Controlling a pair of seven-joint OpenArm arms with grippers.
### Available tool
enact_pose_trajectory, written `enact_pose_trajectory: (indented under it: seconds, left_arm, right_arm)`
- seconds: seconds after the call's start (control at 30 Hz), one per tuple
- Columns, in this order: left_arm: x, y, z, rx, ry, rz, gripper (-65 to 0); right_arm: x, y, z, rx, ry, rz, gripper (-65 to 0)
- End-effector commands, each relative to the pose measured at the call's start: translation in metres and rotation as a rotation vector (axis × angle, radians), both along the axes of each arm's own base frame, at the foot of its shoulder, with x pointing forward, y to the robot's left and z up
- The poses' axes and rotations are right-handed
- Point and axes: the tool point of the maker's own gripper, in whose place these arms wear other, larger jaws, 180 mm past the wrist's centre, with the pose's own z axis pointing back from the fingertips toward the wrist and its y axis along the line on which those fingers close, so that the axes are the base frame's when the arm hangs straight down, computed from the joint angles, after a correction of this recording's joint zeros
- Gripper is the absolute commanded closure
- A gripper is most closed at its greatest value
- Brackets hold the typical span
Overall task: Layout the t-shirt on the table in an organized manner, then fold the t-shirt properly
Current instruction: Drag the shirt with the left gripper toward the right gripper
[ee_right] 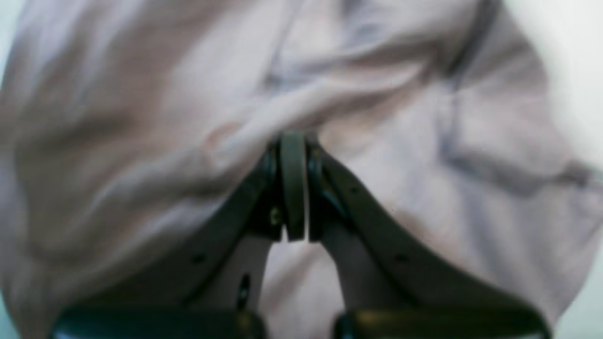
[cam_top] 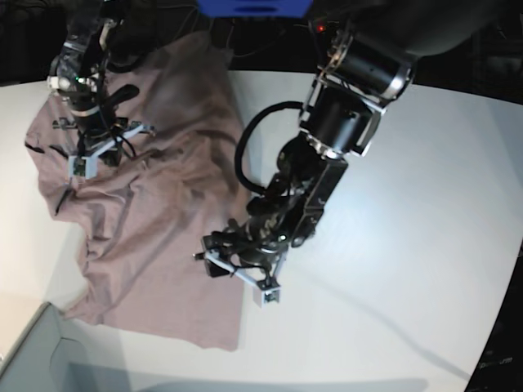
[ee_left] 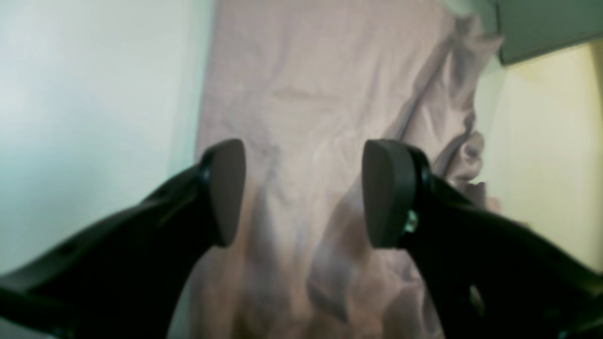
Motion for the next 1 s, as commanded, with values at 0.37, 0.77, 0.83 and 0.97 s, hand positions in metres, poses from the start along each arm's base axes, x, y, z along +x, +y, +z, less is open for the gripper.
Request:
enact_pose_trajectory:
  seconds: [0.37,0.77,0.83,0.97]
  left_arm:
    - [0.026,0.005,-0.012,0.237,-0.186,-0.053,-38.3]
    - [0.02,0.023,-0.007,0.219,-0.234,-0.038,-38.1]
    - [0.018,0.037,0.003,0.192,-0.271,-0.011,-38.1]
    - [0.006,0.068,0.034,0.148,-0.37,0.034,-38.1]
  right_arm:
    - [-0.026,0.089,-0.031,0.116,0.084,0.189,0.0]
    - [0.004,-0.046,-0.078,-0.015,0.208,0.039,0.0]
    - [0.015,-0.07,-0.074,-0.04,0.203,0.016,0.0]
    - [0.041,-0.111,-0.051,-0.104,0.161,-0.012,0.0]
